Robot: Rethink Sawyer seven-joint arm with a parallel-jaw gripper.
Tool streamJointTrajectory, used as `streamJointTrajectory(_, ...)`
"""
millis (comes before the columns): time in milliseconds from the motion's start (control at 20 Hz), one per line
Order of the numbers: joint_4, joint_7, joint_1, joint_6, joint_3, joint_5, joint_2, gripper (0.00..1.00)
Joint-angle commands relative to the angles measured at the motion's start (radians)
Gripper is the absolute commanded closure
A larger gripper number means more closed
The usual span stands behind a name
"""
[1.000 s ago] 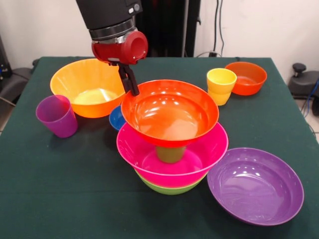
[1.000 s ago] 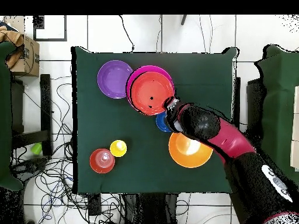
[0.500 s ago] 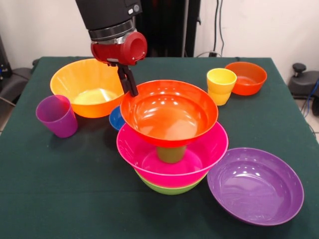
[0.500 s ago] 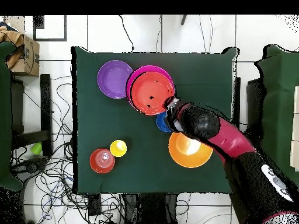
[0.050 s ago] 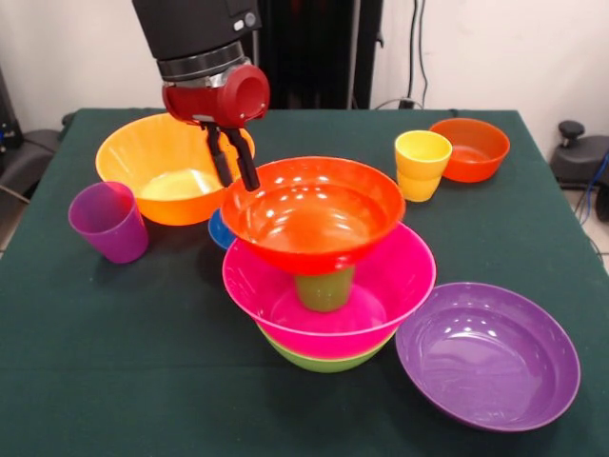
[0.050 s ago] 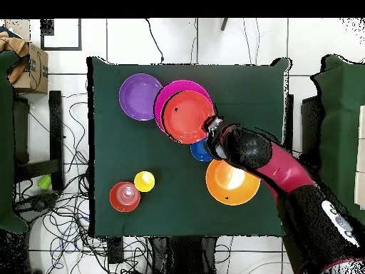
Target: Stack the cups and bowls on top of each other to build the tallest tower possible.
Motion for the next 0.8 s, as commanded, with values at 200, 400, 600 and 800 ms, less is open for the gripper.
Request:
streamJointTrajectory(200,-0.049,0.071,0.032,0.062,-0.037,-0.01,0.045,0.0)
streamJointTrajectory(400,-0.038,0.077,0.03,0.059,-0.036,-0.004,0.039,0.0)
streamJointTrajectory(600,0.004,0.099,0.034,0.073,-0.038,0.011,-0.008,0.0)
streamJointTrajectory(800,0.015,0.087,0.024,0.124,-0.042,0.015,-0.046,0.0)
